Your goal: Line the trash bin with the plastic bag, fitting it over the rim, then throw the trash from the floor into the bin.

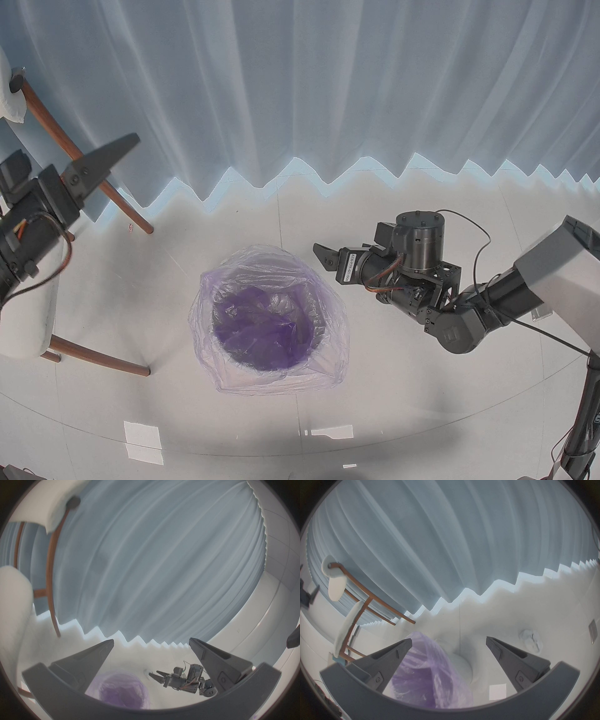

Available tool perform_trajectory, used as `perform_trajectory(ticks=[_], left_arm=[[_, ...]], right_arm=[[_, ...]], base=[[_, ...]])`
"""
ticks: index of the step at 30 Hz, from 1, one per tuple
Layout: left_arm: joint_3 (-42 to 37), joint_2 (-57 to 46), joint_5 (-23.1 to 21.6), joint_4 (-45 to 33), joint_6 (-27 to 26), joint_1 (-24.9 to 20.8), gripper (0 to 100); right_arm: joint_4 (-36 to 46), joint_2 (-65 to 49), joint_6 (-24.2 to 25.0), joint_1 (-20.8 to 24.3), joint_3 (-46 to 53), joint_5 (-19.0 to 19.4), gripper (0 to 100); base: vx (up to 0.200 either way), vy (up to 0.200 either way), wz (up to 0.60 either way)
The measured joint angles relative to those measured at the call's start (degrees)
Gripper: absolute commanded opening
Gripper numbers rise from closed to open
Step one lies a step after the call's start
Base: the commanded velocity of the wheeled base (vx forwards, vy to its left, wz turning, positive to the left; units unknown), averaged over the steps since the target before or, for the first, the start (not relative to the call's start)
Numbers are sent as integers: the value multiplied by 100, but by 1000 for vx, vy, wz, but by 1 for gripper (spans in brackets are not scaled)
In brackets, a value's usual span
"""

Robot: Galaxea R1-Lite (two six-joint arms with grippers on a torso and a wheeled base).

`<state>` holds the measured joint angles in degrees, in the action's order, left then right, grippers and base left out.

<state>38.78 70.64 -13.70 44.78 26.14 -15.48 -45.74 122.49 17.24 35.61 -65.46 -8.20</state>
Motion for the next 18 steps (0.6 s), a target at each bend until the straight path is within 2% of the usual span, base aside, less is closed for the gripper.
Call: perform_trajectory(ticks=[7,12,18], left_arm=[[174,-364,-191,-118,-46,366,100],[182,-433,-202,-129,-52,399,100],[171,-441,-197,-162,-60,380,100]], right_arm=[[-32,617,-318,-121,-586,-13,100],[-566,839,-361,-140,-452,0,100],[-733,940,-407,-94,-101,29,100]], base=[[0,0,0],[0,0,0],[0,0,0]])
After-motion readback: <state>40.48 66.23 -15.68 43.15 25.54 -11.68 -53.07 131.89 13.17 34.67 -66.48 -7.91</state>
